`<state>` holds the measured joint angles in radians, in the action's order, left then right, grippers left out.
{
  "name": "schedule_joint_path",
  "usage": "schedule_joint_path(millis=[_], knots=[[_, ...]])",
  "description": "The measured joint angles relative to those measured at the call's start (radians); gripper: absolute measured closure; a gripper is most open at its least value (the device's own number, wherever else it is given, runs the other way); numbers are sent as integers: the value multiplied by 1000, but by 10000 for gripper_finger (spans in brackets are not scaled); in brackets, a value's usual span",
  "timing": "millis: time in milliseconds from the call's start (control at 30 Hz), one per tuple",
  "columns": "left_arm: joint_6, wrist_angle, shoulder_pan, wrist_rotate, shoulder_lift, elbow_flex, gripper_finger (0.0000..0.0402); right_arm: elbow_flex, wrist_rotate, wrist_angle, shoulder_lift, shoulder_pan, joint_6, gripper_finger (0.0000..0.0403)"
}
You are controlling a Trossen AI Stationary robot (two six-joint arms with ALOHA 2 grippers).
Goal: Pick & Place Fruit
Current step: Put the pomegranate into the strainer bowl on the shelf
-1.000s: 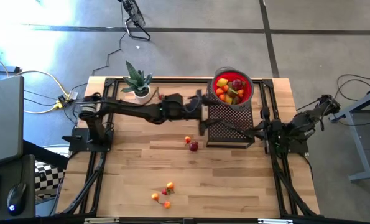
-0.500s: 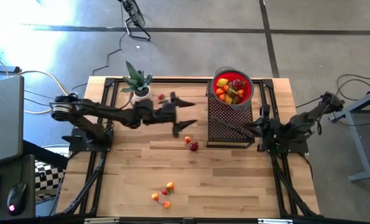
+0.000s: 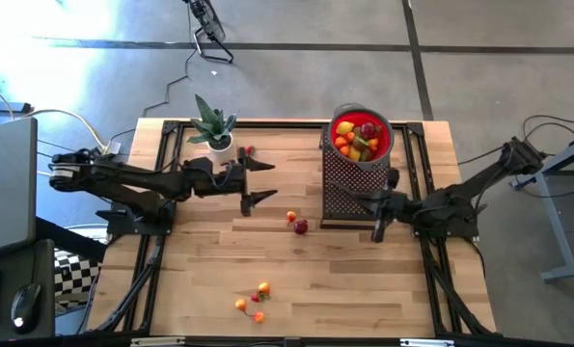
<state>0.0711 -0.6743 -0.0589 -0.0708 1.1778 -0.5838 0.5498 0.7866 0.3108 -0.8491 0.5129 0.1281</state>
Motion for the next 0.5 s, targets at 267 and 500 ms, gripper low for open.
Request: schedule_joint_path(millis=[267,500], knots=[[35,30,0,-3,-81,0,74,276,-25,-341,-222,-36,-160,400],[55,145,0,-24,-176,0,74,508,-195,-640,-427,-92,-320,400]])
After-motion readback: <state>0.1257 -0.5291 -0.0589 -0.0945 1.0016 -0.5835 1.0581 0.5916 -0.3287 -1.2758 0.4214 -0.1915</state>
